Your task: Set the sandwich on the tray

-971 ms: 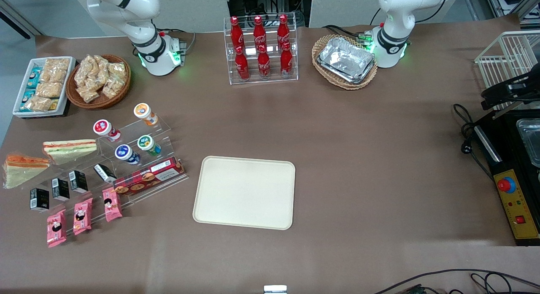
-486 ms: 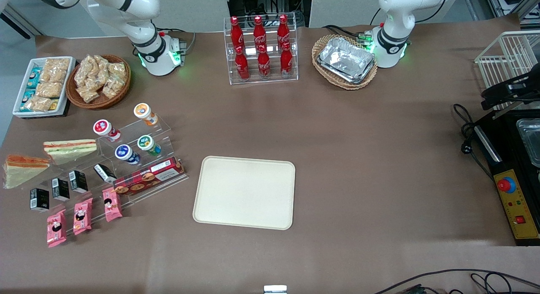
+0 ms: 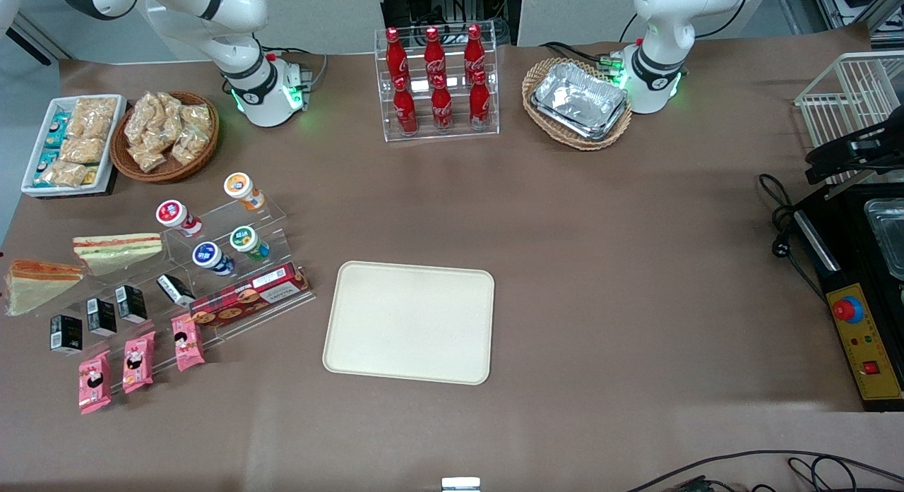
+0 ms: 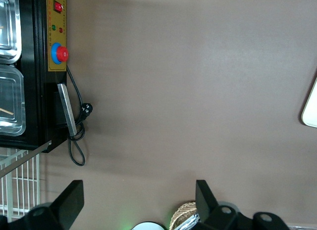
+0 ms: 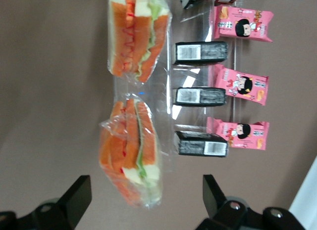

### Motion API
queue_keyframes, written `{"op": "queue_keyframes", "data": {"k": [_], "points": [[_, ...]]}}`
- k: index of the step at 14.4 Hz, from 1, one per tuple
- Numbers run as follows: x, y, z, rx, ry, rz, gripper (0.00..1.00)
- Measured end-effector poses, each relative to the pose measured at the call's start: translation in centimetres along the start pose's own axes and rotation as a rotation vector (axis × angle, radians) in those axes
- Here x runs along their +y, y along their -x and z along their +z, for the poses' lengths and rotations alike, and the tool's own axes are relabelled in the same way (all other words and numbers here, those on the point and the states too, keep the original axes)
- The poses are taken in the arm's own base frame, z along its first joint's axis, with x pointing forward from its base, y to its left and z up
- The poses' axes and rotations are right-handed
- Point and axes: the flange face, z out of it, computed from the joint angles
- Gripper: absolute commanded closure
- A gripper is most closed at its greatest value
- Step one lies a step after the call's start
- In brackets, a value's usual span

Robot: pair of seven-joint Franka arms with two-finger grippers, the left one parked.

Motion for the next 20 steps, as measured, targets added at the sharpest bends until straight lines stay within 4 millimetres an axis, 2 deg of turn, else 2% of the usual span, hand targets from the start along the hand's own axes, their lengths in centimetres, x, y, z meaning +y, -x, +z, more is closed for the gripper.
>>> {"op": "queue_keyframes", "data": {"k": [6,10,13,14,16,17,18,19,20], "points": [[-2.3,0.1,2.4,0.043,-0.028,0.016,0.0],[-2.7,0.0,3.4,0.038,-0.031,0.022,0.0],[-2.2,0.2,4.1,0.021,-0.005,0.034,0.09],[-2.0,0.3,4.5,0.015,0.006,0.041,0.23],[-1.6,0.6,5.1,-0.011,0.018,0.046,0.65],[-1.5,0.7,5.3,-0.021,0.018,0.046,0.8],[-1.4,0.7,5.5,-0.027,0.018,0.045,0.91],[-1.3,0.7,5.5,-0.029,0.019,0.045,0.98],[-1.3,0.7,5.4,-0.03,0.02,0.045,1.0]]}}
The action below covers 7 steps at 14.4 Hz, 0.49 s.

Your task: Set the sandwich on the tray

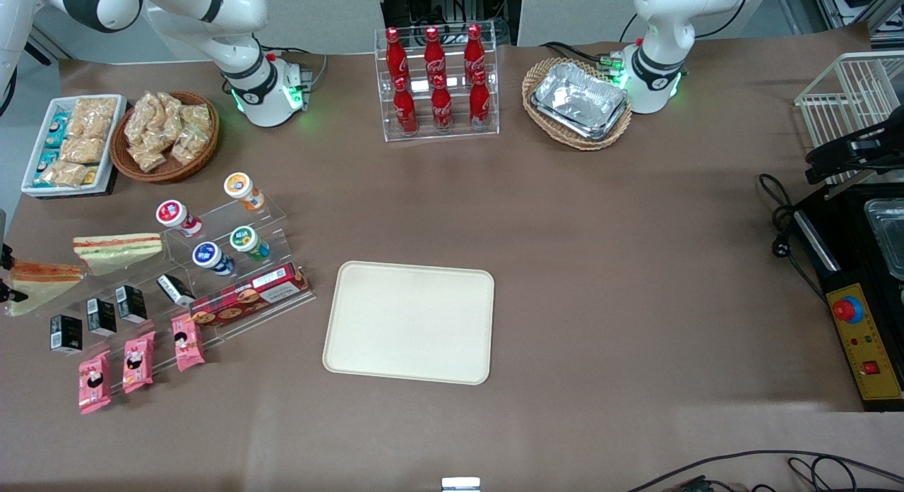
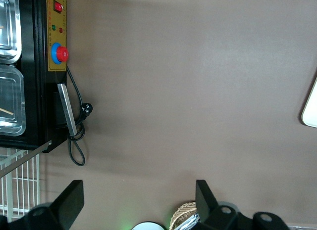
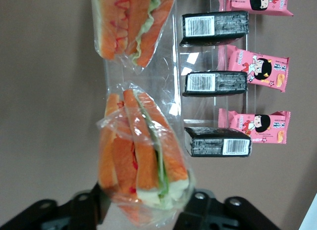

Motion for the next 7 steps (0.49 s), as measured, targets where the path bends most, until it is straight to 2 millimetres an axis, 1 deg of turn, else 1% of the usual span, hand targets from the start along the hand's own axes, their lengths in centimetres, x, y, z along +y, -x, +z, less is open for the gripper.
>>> {"op": "queue_keyframes", "data": {"k": [4,7], "points": [[0.3,0.0,-0.2,0.005,0.028,0.015,1.0],[0.9,0.2,-1.5,0.005,0.043,0.03,1.0]]}}
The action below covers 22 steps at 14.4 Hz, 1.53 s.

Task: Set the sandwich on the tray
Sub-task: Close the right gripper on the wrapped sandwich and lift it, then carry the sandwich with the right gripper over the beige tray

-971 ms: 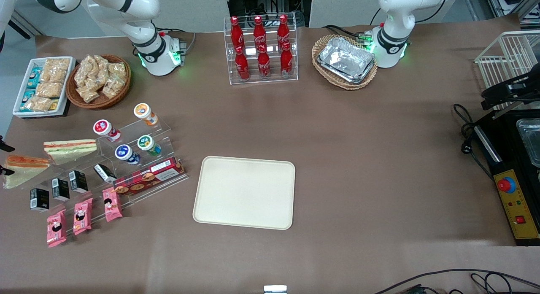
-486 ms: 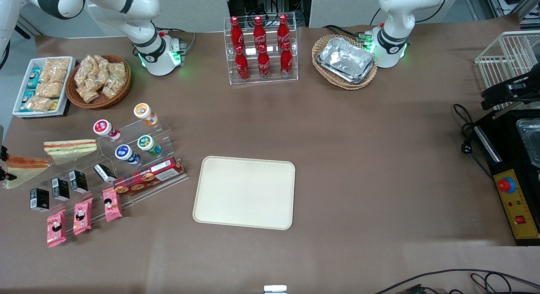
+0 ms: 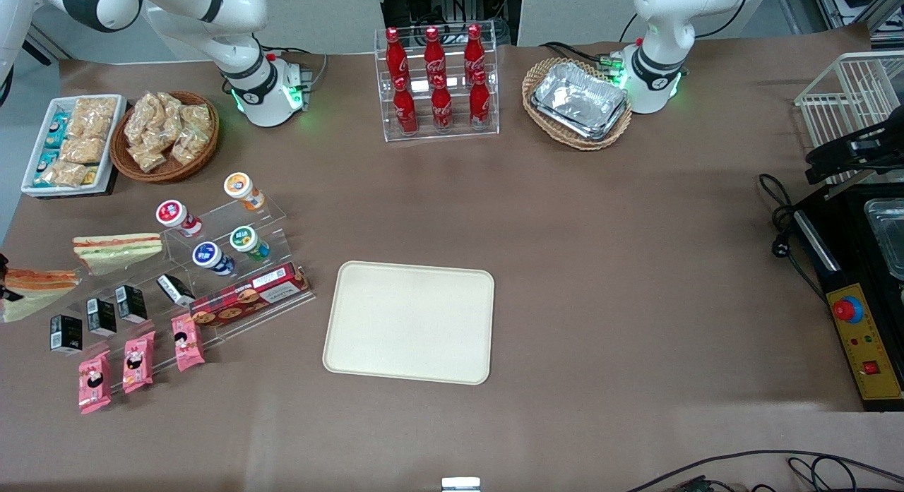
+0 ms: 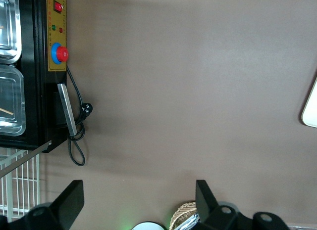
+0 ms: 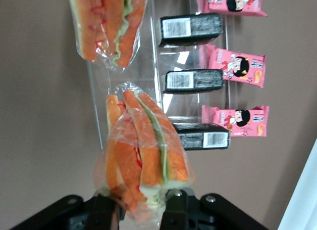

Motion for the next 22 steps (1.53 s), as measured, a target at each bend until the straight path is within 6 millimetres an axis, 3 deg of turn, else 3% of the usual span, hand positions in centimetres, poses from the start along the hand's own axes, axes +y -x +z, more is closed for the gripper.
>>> {"op": "queue_keyframes", "data": {"k": [5,7,9,12,16,19,22], "points": [[1.6,0.2,-5.7,0.046,0.014,0.041,1.0],[2.9,-0.6,-7.9,0.064,0.013,0.099,1.0],[5.5,-2.6,-9.7,0.062,-0.009,0.168,1.0],[10.6,-7.7,-11.1,0.054,-0.034,0.26,1.0],[16.1,-15.2,-10.4,0.059,-0.065,0.377,1.0],[19.8,-21.6,-9.9,0.058,-0.081,0.436,1.0],[23.2,-29.2,-9.4,0.063,-0.091,0.505,1.0]]}}
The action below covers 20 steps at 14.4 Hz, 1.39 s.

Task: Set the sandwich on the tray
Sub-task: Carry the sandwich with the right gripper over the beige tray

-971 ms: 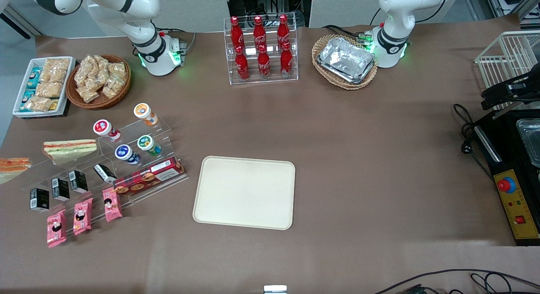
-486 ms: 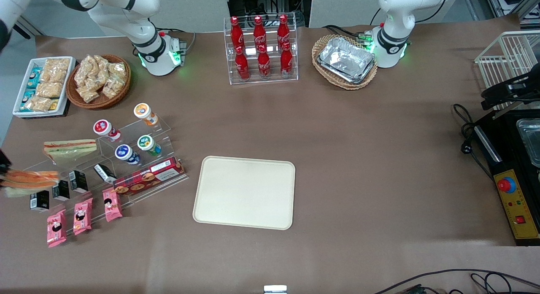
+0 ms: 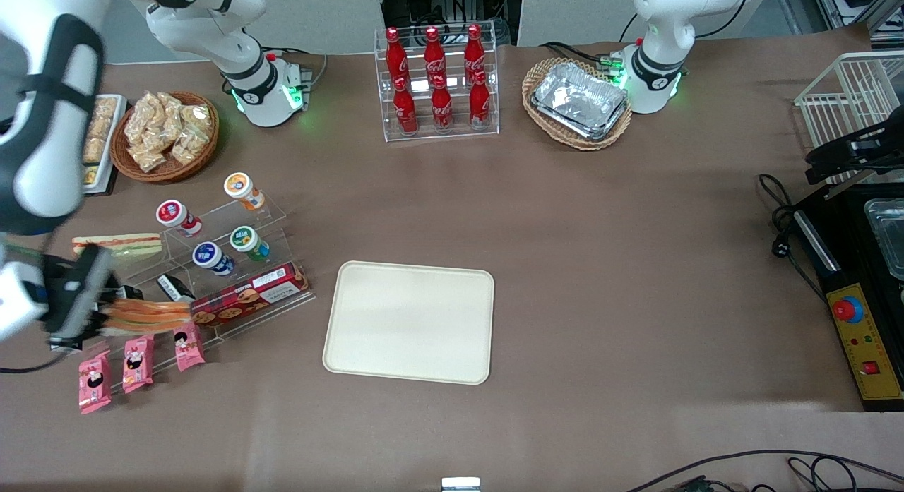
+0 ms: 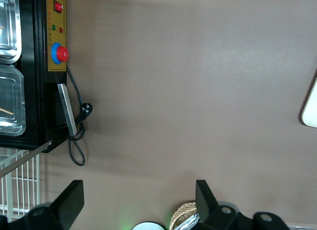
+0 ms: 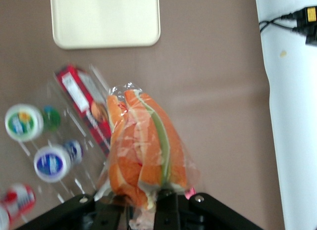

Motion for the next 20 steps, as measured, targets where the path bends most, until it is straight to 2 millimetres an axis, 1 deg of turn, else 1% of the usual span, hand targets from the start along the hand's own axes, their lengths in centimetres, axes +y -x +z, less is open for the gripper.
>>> {"op": "queue_keyframes", "data": {"k": [3,5,6,7,9,11,13,16,18,20], "points": [[-1.4,-9.2,1.5,-0.001,0.014,0.038,1.0],[-2.4,-14.8,3.8,-0.006,0.029,0.034,1.0],[-2.8,-17.4,5.5,-0.006,0.038,0.032,1.0],[-3.3,-19.9,7.6,-0.006,0.042,0.03,1.0],[-4.2,-23.9,12.6,-0.01,0.036,0.017,1.0],[-5.1,-27.0,17.2,-0.006,0.047,0.005,1.0],[-6.4,-29.3,20.5,-0.007,0.037,0.016,1.0],[-7.7,-31.6,23.0,-0.01,0.059,0.053,1.0],[-8.5,-32.9,25.4,-0.013,0.085,0.072,1.0],[-9.0,-33.5,28.0,-0.021,0.107,0.082,1.0]]}}
